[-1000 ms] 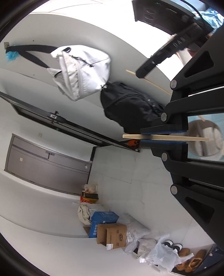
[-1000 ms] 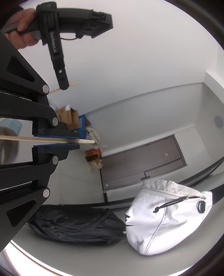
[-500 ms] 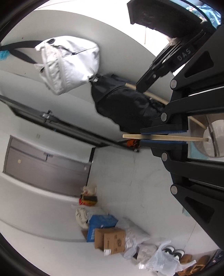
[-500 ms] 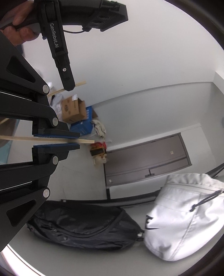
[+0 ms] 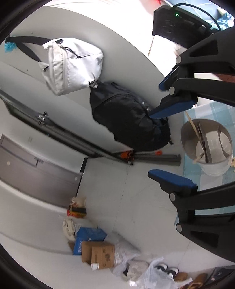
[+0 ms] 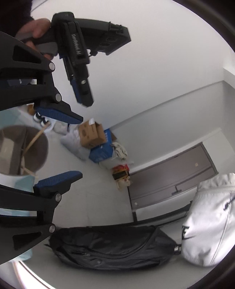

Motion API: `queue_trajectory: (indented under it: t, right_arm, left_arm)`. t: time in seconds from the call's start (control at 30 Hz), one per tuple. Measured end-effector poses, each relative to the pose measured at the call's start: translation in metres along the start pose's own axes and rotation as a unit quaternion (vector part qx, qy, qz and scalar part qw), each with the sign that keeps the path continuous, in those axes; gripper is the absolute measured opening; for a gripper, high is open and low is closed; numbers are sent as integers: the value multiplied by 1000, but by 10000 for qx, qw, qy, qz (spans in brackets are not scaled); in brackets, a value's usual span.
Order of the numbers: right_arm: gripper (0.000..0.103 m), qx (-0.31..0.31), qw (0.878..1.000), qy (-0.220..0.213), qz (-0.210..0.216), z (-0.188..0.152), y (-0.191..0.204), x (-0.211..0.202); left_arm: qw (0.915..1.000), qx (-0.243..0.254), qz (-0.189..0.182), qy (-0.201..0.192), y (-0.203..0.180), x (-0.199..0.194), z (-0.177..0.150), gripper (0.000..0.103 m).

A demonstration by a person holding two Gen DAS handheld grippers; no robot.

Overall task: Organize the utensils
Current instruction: 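Raise both open tools away from the utensil holder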

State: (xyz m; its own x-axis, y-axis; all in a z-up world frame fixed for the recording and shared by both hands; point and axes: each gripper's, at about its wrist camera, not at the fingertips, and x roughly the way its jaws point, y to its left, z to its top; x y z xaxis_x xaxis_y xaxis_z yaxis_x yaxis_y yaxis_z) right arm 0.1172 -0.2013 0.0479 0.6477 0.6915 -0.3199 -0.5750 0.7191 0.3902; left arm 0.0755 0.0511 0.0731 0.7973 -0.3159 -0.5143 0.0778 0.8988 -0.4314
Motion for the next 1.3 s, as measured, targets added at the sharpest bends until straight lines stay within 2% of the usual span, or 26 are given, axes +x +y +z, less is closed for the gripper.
queue_trajectory:
  t: [0.13,0.27,0.4,0.73,0.97,1.0,1.03,1.07,1.3]
  right_arm:
    - [62,199,9998,-2,-69,-1,1,-18]
    - [71,242,9996,-52,-161,1,10,-38]
    - [75,234,9994,-144,-228,3,19,-57]
    - [96,121,9991,-330,-235,-11,44,-100]
    - [103,73,9989,-365,-283,-32,52,-118]
    - [103,83,9990,-324,-292,-36,52,-119]
    - [103,100,9991,-291,-303,-39,52,-119]
    - [103,138,9991,-234,-313,-45,51,-119]
    - [103,153,9982,301,-489,-88,47,-107]
  left_arm:
    - [9997,34,227,-5,-5,-11,-3,56]
    - [9990,106,412,-95,-13,-27,-9,66]
    - [9983,169,552,-124,-20,-37,-15,67]
    - [9963,345,739,-259,-33,-65,-38,67]
    - [9956,402,818,-218,-32,-74,-60,69]
    - [9955,394,840,-208,-31,-75,-64,71]
    - [9955,368,856,-191,-29,-75,-69,77]
    - [9956,342,852,-189,-27,-75,-73,80]
    - [9940,261,1061,-45,-6,-63,-113,80]
